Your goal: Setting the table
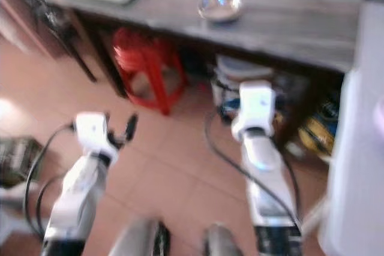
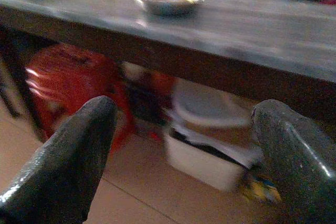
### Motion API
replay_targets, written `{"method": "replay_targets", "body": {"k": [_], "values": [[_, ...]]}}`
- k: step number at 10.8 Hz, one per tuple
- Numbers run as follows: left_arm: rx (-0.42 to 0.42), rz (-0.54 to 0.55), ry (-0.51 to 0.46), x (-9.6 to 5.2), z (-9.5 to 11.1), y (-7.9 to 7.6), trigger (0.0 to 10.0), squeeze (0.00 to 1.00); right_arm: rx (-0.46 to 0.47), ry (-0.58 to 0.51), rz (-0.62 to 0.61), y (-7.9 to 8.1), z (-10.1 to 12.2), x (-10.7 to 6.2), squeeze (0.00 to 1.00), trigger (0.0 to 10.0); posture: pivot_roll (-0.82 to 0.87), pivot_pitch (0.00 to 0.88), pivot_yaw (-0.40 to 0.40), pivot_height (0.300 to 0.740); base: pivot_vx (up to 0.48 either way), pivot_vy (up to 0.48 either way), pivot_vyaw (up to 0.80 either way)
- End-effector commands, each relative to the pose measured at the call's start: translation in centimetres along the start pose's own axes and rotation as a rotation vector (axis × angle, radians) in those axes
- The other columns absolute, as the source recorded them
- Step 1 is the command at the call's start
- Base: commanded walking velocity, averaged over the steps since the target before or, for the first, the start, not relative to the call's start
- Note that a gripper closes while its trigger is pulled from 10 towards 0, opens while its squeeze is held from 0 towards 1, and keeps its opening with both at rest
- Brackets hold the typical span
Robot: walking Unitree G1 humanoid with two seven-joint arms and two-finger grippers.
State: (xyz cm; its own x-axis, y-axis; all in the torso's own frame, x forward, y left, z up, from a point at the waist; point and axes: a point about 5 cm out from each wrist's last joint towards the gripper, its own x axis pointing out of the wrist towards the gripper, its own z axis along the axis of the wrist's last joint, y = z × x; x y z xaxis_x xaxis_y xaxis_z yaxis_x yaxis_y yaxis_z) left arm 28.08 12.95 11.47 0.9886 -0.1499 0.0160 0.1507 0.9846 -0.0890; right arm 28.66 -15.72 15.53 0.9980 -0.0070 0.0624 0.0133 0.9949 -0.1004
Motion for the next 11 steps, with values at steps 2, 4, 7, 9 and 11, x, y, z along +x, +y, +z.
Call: {"method": "replay_targets", "body": {"k": [2,4,7,9,11], "values": [[0.008,0.000,-0.009,-0.5,0.0,0.5,10.0,0.00,0.010,-0.024,0.026,0.7,0.6,0.3,0.00,10.0,-0.05,0.172,0.064,0.740,0.000,0.000,0.00],[-0.009,-0.037,-0.019,-0.6,0.2,0.2,10.0,0.00,0.004,-0.042,0.006,0.5,0.9,0.4,0.00,10.0,-0.05,0.168,0.064,0.740,0.000,0.000,0.00],[-0.025,-0.074,-0.041,-0.6,0.5,-0.1,10.0,0.00,0.016,-0.042,0.004,0.4,1.0,0.5,0.00,10.0,-0.05,0.167,0.063,0.740,0.090,0.000,-0.42],[-0.033,-0.080,-0.047,-0.6,0.5,-0.2,10.0,0.00,0.007,-0.051,0.009,0.4,1.1,0.6,0.00,10.0,-0.05,0.166,0.060,0.740,0.298,-0.287,-0.80],[-0.045,-0.080,-0.057,-0.6,0.7,-0.2,10.0,0.00,-0.039,-0.103,0.036,0.8,2.0,0.5,0.00,10.0,-0.06,0.165,0.057,0.740,0.309,-0.319,-0.80]]}}
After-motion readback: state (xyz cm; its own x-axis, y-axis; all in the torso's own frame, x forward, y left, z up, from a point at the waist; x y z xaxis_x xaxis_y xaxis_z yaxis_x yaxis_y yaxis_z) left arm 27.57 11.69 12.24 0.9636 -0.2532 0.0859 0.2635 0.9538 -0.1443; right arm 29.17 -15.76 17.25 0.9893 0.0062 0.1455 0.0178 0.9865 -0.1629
